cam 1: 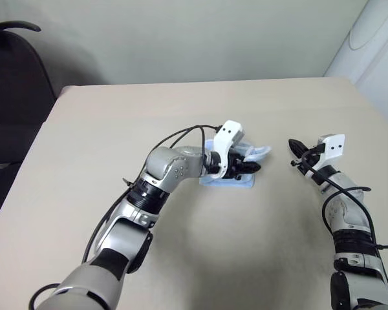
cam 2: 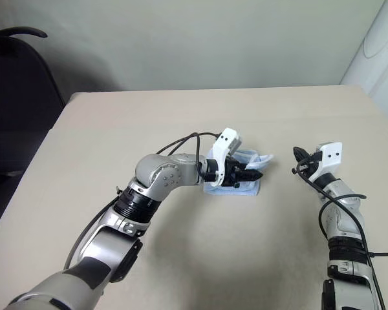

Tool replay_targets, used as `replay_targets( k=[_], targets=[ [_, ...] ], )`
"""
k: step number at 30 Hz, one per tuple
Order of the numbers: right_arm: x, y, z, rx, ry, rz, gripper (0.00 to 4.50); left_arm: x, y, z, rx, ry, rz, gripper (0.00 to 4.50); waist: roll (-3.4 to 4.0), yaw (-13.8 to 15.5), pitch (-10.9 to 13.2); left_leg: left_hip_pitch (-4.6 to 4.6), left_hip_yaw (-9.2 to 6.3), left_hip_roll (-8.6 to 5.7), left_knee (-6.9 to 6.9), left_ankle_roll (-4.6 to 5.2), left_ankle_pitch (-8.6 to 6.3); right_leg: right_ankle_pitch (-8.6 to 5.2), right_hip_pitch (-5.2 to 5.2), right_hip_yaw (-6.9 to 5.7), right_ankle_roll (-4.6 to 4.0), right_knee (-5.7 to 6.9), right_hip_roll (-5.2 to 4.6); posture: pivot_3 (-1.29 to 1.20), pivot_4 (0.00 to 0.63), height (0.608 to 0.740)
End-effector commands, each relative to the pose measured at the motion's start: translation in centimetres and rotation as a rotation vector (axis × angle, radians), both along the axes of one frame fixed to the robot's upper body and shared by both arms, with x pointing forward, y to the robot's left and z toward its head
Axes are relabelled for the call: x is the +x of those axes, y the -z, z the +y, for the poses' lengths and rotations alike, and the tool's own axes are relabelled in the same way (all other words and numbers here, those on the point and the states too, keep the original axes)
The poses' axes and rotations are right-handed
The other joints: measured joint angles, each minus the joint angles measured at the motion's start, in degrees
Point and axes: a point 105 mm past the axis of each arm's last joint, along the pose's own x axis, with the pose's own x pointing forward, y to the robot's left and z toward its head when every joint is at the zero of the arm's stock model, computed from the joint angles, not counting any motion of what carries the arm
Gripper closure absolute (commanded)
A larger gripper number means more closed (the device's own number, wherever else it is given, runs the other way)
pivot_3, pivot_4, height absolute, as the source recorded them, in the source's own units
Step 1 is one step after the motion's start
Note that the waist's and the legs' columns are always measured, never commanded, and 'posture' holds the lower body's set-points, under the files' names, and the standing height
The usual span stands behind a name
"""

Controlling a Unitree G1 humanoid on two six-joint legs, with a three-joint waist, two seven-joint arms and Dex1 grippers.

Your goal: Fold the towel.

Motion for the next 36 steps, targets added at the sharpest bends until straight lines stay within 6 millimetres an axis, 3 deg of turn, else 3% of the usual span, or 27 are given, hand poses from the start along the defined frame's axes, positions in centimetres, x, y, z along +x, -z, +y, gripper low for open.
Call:
replay_targets(
  k=[1, 3, 10, 13, 16, 18, 20, 23, 25, 26, 30, 32, 34, 36],
  targets=[
    [0.1, -2.4, -0.1, -0.004, -0.006, -0.071, 4.5, -0.4, -1.9, 0.7, -0.091, -0.005, -0.021, 0.81, 0.0, 0.0, 0.0, 0.0, 0.01, 0.0, 0.0, 0.0, 0.0, 0.0, 0.0, 0.01, 0.0, 0.0, 0.0, 0.0, 0.15, 0.74],
    [0.2, -2.6, 0.2, -0.013, -0.021, -0.071, 4.5, -0.3, -2.6, 1.4, -0.132, -0.03, -0.027, 0.1, 0.0, 0.0, 0.0, 0.0, 0.01, 0.0, 0.04, 0.01, -0.01, 0.0, -0.01, 0.0, 0.01, 0.01, 0.0, 0.0, 0.15, 0.74],
    [0.1, -5.5, 1.4, -0.033, -0.105, -0.122, 4.5, 1.7, -4.3, 6.9, -0.17, -0.243, -0.125, 0.01, 0.0, 0.0, 0.0, 0.0, 0.02, 0.0, 0.1, 0.04, -0.02, 0.0, -0.01, 0.01, 0.01, 0.02, 0.0, 0.0, 0.15, 0.74],
    [-0.9, -7.1, 3.9, -0.042, -0.246, -0.132, 4.5, 2.6, -4.0, 9.4, -0.123, -0.319, -0.194, 0.59, 0.01, -0.1, 0.0, 0.0, 0.02, 0.0, 0.11, 0.04, -0.02, 0.0, -0.02, 0.02, 0.01, 0.02, 0.01, 0.0, 0.15, 0.74],
    [-1.8, -7.4, 6.8, -0.061, -0.386, -0.098, 4.5, 2.5, -4.1, 10.3, -0.088, -0.301, -0.277, 1.7, -0.01, -0.1, 0.0, -0.01, 0.0, 0.0, 0.14, 0.04, -0.02, 0.0, -0.01, 0.01, 0.01, 0.01, 0.03, 0.0, 0.15, 0.74],
    [-2.1, -7.6, 7.5, -0.046, -0.428, -0.077, 4.5, 2.2, -4.2, 10.1, -0.08, -0.262, -0.311, 2.45, -0.01, 0.0, 0.0, -0.03, -0.05, -0.01, 0.19, 0.06, -0.03, 0.0, 0.02, -0.01, 0.01, 0.0, 0.04, 0.0, 0.15, 0.74],
    [-2.3, -6.6, 8.7, -0.01, -0.478, -0.009, 4.5, 1.7, -3.7, 9.0, -0.087, -0.208, -0.308, 3.12, -0.02, 0.3, 0.0, -0.11, -0.12, -0.04, 0.31, 0.1, -0.05, 0.0, 0.02, -0.03, 0.04, -0.01, 0.03, 0.0, 0.15, 0.74],
    [-2.0, -1.9, 10.2, -0.065, -0.491, 0.147, 4.5, 1.6, -0.5, 6.9, -0.013, -0.153, -0.26, 3.12, -0.06, 0.3, 0.0, -0.21, -0.13, -0.06, 0.5, 0.17, -0.1, 0.03, 0.03, -0.03, 0.11, -0.02, -0.01, 0.0, 0.15, 0.74],
    [-1.3, 0.9, 10.5, -0.072, -0.457, 0.233, 4.5, 2.3, 3.0, 6.3, 0.091, -0.163, -0.206, 3.12, -0.09, 0.2, -0.1, -0.2, -0.14, -0.06, 0.57, 0.24, -0.13, 0.04, 0.07, -0.03, 0.14, -0.02, -0.04, 0.0, 0.15, 0.74],
    [-0.9, 2.3, 10.4, -0.076, -0.435, 0.269, 4.5, 2.9, 5.1, 6.4, 0.156, -0.187, -0.173, 3.12, -0.09, 0.2, -0.1, -0.21, -0.12, -0.06, 0.59, 0.26, -0.15, 0.05, 0.03, -0.02, 0.15, -0.01, -0.05, 0.0, 0.15, 0.74],
    [0.1, 6.1, 9.6, -0.107, -0.358, 0.367, 4.5, 4.1, 10.0, 7.8, 0.314, -0.237, -0.137, 3.12, -0.05, 0.0, -0.3, -0.33, -0.11, -0.06, 0.6, 0.3, -0.17, 0.08, -0.13, -0.04, 0.19, 0.09, -0.15, 0.0, 0.15, 0.74],
    [0.0, 7.3, 9.1, -0.155, -0.338, 0.383, 4.5, 4.3, 10.8, 8.3, 0.319, -0.252, -0.126, 3.12, -0.1, 0.1, -0.5, 0.03, -0.12, -0.06, 0.6, 0.38, -0.22, 0.08, 0.26, -0.02, 0.2, 0.02, -0.2, 0.0, 0.15, 0.74],
    [-0.4, 6.8, 8.9, -0.16, -0.351, 0.344, 4.5, 4.2, 9.2, 8.3, 0.211, -0.257, -0.147, 3.12, -0.12, 0.0, -0.5, 0.63, -0.14, -0.06, 0.52, 1.17, -0.67, 0.07, 0.88, -0.02, 0.22, -0.09, -0.31, 0.0, 0.15, 0.74],
    [-0.8, 5.2, 8.5, -0.138, -0.362, 0.278, 4.5, 3.7, 6.5, 8.4, 0.054, -0.26, -0.174, 3.12, -0.13, -0.1, -0.5, 0.69, -0.11, -0.12, 0.56, 1.27, -0.72, 0.04, 1.0, -0.03, 0.28, -0.14, -0.36, 0.0, 0.15, 0.74]
  ],
)
